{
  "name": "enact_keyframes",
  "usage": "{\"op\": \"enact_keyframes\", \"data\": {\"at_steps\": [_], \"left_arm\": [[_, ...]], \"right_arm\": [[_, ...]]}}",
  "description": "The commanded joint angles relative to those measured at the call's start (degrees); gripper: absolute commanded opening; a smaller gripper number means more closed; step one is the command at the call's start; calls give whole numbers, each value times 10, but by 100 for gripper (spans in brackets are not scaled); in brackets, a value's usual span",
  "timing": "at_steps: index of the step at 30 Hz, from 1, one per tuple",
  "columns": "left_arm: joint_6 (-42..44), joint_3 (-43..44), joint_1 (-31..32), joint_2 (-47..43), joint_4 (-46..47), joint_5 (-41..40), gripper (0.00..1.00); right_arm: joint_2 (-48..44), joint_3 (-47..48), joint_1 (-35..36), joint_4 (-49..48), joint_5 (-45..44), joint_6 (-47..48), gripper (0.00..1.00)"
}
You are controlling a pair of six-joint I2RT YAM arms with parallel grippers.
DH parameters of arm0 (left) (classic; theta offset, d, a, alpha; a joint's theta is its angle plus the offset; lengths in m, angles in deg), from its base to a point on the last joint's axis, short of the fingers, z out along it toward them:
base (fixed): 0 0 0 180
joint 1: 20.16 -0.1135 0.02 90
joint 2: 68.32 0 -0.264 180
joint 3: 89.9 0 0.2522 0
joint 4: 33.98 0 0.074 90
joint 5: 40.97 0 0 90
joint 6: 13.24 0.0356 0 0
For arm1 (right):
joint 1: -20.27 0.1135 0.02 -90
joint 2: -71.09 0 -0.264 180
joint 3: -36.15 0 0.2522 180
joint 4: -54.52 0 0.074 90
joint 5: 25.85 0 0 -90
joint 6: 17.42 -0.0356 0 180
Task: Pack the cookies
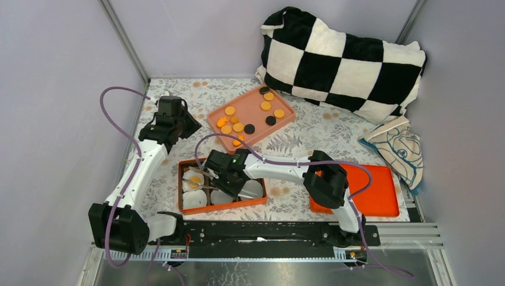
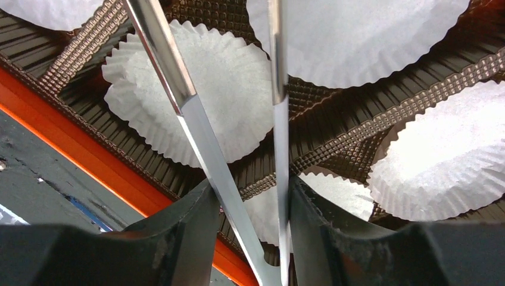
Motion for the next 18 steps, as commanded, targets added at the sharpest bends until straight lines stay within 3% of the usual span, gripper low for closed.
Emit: {"op": "enact_keyframes", "data": {"at_steps": [1,7,18], "left_arm": [[8,-5,-4,6,25,10,29],[11,0,-4,10,25,13,29],[18,5,-4,8,21,14,29]], "right_arm": [[9,17,4,3,0,3,48],[-21,45,4,20,-23,-1,39],[-92,83,4,60,-88,-5,40]]}}
